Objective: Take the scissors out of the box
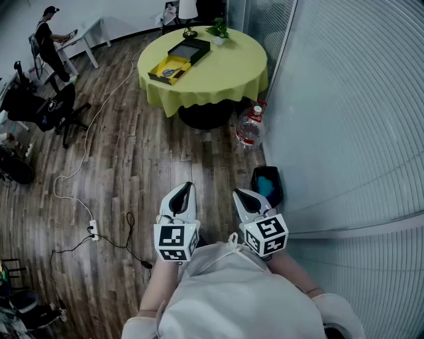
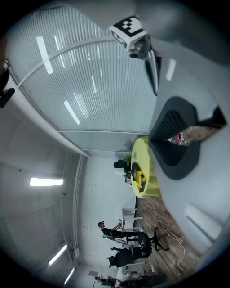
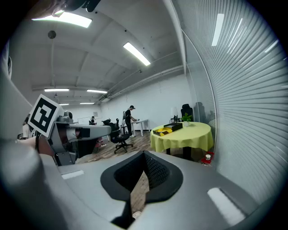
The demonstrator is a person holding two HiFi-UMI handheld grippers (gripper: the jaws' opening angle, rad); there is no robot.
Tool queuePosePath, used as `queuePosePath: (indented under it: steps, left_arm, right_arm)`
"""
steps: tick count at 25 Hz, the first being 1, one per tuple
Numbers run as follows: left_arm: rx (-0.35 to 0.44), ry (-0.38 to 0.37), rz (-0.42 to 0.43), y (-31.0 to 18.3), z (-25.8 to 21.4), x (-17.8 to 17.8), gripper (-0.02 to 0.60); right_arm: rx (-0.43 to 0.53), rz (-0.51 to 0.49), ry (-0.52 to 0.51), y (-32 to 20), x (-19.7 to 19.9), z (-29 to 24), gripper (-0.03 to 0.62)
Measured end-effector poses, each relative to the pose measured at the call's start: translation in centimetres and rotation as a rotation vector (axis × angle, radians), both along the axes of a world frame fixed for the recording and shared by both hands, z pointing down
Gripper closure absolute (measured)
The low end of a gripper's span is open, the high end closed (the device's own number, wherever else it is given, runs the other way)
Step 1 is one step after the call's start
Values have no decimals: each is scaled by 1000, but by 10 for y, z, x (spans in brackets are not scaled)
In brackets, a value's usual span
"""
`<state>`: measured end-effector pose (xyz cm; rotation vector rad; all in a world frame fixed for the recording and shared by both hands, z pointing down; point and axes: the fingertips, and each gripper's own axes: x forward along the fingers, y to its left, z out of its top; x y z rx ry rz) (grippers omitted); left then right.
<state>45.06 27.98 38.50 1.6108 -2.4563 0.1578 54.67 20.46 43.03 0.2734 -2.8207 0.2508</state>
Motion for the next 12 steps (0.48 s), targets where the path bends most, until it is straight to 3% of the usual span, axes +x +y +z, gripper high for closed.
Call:
queuePosePath:
  steps: [12]
  left_arm:
    - [-38, 22, -31, 2, 17, -29, 575]
  right_arm:
    - [-53, -14, 30, 1, -24, 20, 594]
